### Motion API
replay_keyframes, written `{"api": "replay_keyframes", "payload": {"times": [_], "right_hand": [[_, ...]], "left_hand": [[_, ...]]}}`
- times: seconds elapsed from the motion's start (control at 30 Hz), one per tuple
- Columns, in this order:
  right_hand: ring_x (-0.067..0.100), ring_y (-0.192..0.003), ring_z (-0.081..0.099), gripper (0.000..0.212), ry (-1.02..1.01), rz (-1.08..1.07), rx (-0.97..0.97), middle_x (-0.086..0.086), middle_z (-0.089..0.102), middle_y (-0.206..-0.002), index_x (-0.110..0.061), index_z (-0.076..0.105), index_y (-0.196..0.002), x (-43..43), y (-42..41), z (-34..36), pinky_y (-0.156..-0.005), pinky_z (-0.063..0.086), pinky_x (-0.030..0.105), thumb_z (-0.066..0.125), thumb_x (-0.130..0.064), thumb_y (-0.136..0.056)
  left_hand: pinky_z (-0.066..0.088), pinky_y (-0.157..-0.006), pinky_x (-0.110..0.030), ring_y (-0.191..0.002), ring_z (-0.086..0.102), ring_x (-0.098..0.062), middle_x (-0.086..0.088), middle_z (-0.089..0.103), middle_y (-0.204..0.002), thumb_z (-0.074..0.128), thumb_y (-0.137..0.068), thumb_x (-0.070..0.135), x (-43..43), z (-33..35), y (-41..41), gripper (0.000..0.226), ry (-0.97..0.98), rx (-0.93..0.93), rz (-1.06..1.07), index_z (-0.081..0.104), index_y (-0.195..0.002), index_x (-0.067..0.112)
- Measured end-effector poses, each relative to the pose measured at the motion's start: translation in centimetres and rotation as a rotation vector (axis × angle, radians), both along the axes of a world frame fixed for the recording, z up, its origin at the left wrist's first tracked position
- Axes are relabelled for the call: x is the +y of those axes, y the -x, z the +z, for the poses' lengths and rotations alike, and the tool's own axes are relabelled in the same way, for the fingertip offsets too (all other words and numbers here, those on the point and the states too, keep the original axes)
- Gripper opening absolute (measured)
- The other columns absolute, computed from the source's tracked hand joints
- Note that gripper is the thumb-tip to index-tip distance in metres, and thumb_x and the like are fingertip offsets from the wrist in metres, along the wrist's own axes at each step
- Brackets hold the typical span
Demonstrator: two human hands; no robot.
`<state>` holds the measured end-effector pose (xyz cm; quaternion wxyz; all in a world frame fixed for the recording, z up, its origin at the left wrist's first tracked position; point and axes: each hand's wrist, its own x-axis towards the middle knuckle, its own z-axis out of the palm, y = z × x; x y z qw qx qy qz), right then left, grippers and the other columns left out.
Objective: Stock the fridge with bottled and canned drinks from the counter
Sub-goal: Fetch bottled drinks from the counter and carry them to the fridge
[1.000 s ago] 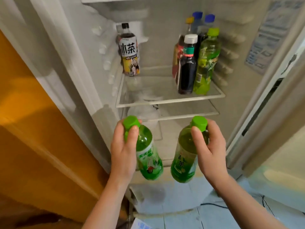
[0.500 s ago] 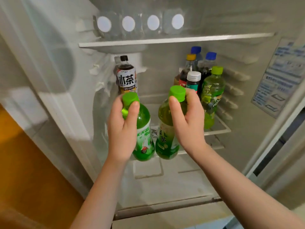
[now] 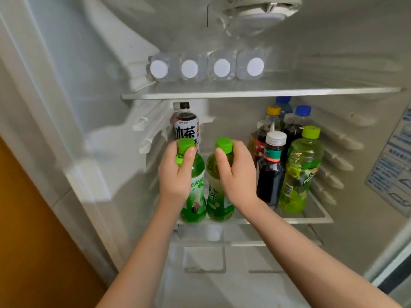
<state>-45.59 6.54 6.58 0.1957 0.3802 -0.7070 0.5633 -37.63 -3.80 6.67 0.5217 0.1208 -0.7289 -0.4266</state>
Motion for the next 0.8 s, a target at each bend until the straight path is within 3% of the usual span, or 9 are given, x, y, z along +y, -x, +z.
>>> {"api": "replay_keyframes", "payload": {"times": [0.23, 0.3, 0.43, 0.5, 0.57, 0.7, 0.8], "right_hand": [[0.017, -0.09, 0.059, 0.026, -0.007, 0.066, -0.097, -0.002, 0.061, -0.095, -0.016, 0.058, -0.106, -1.2, 1.7, 0.0, -0.079, 0.049, 0.04, 0.05, -0.038, -0.094], [0.009, -0.096, 0.059, 0.033, 0.006, 0.078, -0.132, -0.01, 0.06, -0.103, -0.02, 0.057, -0.115, -1.2, 1.8, -0.5, -0.083, 0.048, 0.029, 0.051, -0.042, -0.092], [-0.009, -0.111, 0.05, 0.05, 0.014, 0.147, -0.152, -0.029, 0.05, -0.122, -0.03, 0.044, -0.133, 0.4, 1.1, -3.2, -0.091, 0.036, 0.005, 0.054, -0.048, -0.087], [-0.01, -0.113, 0.05, 0.049, -0.022, 0.216, -0.153, -0.036, 0.05, -0.12, -0.044, 0.039, -0.127, 1.6, 0.5, -5.5, -0.089, 0.04, 0.007, 0.061, -0.043, -0.083], [-0.013, -0.11, 0.048, 0.061, -0.126, 0.175, -0.14, -0.039, 0.048, -0.116, -0.05, 0.037, -0.126, 2.4, -0.1, -7.7, -0.087, 0.042, 0.009, 0.069, -0.035, -0.076], [0.0, -0.116, 0.049, 0.078, -0.225, 0.117, -0.16, -0.025, 0.046, -0.123, -0.03, 0.035, -0.138, 2.3, 0.5, -9.8, -0.095, 0.043, 0.02, 0.073, -0.016, -0.071], [0.005, -0.117, 0.05, 0.077, -0.225, 0.149, -0.203, -0.017, 0.048, -0.124, -0.025, 0.035, -0.138, 1.0, 1.8, -9.6, -0.095, 0.045, 0.024, 0.074, -0.012, -0.072]], "left_hand": [[0.044, -0.075, -0.02, -0.081, 0.055, -0.005, 0.014, 0.058, -0.088, 0.048, -0.095, 0.029, -0.9, -0.7, 0.9, 0.02, 0.01, 0.04, -0.043, 0.055, -0.106, 0.015], [0.043, -0.079, -0.015, -0.088, 0.057, 0.0, 0.02, 0.06, -0.095, 0.049, -0.093, 0.029, -0.9, -1.2, 0.9, 0.021, -0.004, 0.025, -0.048, 0.053, -0.113, 0.022], [0.042, -0.08, -0.004, -0.102, 0.053, 0.016, 0.042, 0.052, -0.108, 0.057, -0.08, 0.044, -0.6, -3.6, -0.1, 0.042, -0.147, -0.067, -0.075, 0.04, -0.118, 0.055], [0.043, -0.087, -0.005, -0.112, 0.051, 0.013, 0.038, 0.051, -0.12, 0.061, -0.077, 0.041, -0.3, -5.9, -0.9, 0.056, -0.185, -0.075, -0.139, 0.035, -0.124, 0.059], [0.044, -0.097, -0.015, -0.124, 0.048, 0.003, 0.027, 0.049, -0.133, 0.066, -0.079, 0.026, 0.1, -8.5, -1.8, 0.068, -0.195, -0.067, -0.192, 0.033, -0.132, 0.053], [0.044, -0.101, -0.023, -0.126, 0.049, -0.002, 0.022, 0.051, -0.134, 0.063, -0.081, 0.019, 0.2, -11.1, -2.2, 0.069, -0.179, -0.107, -0.174, 0.035, -0.127, 0.061], [0.043, -0.093, -0.01, -0.119, 0.052, 0.004, 0.033, 0.054, -0.123, 0.062, -0.082, 0.019, -0.7, -10.8, -1.3, 0.068, -0.141, -0.149, -0.126, 0.035, -0.122, 0.067]]}}
